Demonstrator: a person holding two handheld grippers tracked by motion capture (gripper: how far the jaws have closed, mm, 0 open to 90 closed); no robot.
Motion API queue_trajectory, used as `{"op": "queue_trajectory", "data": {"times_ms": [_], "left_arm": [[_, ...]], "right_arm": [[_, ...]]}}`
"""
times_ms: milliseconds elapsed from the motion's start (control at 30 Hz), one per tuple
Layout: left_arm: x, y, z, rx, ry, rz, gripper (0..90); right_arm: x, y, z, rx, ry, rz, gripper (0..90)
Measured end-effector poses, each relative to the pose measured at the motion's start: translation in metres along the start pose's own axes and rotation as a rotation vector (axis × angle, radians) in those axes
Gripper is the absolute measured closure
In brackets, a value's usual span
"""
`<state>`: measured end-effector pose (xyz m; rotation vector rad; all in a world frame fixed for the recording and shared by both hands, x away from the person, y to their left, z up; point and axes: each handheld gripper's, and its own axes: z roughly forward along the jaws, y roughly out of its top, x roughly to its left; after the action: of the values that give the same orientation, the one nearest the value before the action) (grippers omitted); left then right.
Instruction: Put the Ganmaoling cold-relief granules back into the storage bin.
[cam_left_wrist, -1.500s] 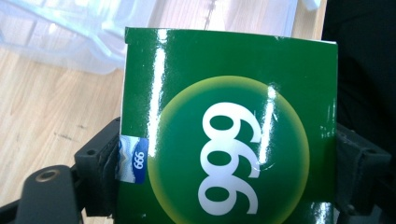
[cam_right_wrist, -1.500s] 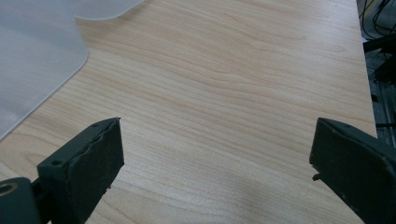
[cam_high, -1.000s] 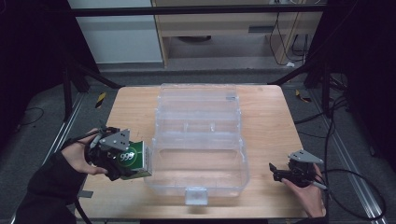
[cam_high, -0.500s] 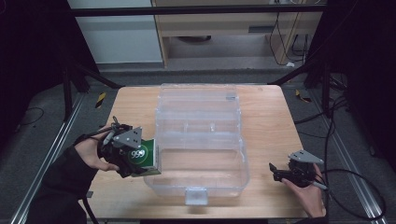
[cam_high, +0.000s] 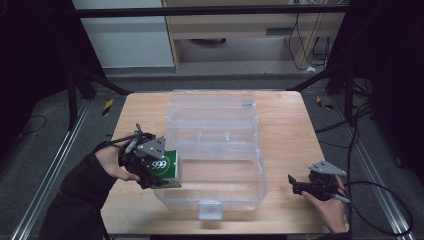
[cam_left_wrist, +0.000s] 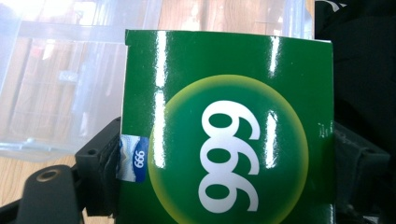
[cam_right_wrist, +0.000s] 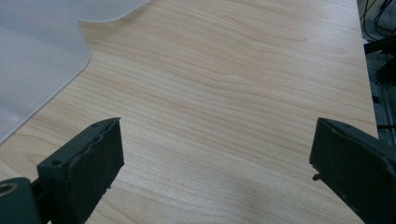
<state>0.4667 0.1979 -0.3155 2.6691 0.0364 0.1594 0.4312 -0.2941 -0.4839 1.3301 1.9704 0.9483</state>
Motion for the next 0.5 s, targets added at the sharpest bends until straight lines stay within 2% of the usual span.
{"op": "queue_trajectory", "data": {"times_ms": [500], "left_arm": [[0.003, 0.006, 0.022, 0.013, -0.031, 0.01, 14.8]], "right_arm": [[0.001, 0.0, 0.001, 0.006, 0.006, -0.004, 3.5]]}}
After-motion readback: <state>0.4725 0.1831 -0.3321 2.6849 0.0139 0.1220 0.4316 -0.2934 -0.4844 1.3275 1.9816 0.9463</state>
